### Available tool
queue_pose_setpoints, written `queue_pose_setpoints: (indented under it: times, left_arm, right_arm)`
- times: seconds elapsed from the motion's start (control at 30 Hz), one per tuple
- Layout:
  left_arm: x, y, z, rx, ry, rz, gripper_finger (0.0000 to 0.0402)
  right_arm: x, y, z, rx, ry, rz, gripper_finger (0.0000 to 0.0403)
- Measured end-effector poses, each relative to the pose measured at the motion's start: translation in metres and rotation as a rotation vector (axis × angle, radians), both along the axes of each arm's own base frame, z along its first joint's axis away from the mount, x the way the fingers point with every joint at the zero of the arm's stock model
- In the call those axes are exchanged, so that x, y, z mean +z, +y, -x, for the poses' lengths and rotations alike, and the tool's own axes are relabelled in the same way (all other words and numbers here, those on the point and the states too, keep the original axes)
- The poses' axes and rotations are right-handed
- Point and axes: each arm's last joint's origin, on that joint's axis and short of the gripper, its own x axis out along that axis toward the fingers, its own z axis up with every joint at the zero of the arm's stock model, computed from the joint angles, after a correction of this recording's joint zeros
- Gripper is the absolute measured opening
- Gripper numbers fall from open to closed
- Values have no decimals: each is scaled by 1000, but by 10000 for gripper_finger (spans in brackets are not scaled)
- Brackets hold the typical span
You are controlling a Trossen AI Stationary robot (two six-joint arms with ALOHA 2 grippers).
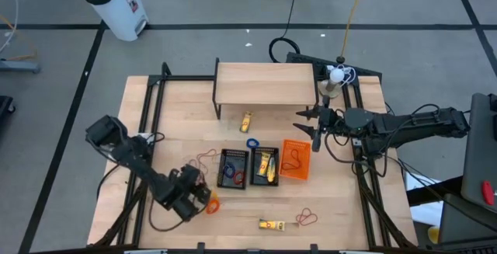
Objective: Pick & Place Office Desk Supplies
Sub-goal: Put the rubber band into the orange basket
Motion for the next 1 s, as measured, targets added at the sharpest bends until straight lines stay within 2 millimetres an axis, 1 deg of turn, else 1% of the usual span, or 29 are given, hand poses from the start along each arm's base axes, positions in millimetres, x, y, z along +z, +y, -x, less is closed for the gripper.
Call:
queue_pose_setpoints:
  times: [0.1, 0.23, 0.43, 0.5, 0.57, 0.63, 0.87, 0.9, 1.0]
  left_arm:
    - [-4, -4, 5, 19, -25, -33, 214]
    - [-5, -7, 10, 19, -32, -43, 214]
    - [-6, -7, 10, 23, -17, -27, 212]
    - [-7, -7, 9, 26, -2, -21, 202]
    - [-7, -6, 8, 28, 11, -12, 180]
    - [-7, -5, 8, 21, 24, -7, 149]
    - [-8, -6, 8, -7, 47, 6, 18]
    - [-8, -6, 8, -8, 48, 6, 10]
    - [-8, -6, 8, -11, 42, 4, 6]
  right_arm:
    - [0, 0, 0, -4, 0, 1, 171]
    - [1, 0, 0, -4, -8, 0, 171]
    - [1, 0, 0, -5, -9, 0, 171]
    - [1, 0, 0, -5, -8, 1, 171]
    - [1, 0, 0, -4, -8, 0, 171]
    - [1, 0, 0, -4, -8, 0, 171]
    - [1, 0, 0, -4, -9, 0, 171]
    - [1, 0, 0, -4, -9, 0, 171]
    - [1, 0, 0, -4, -8, 0, 171]
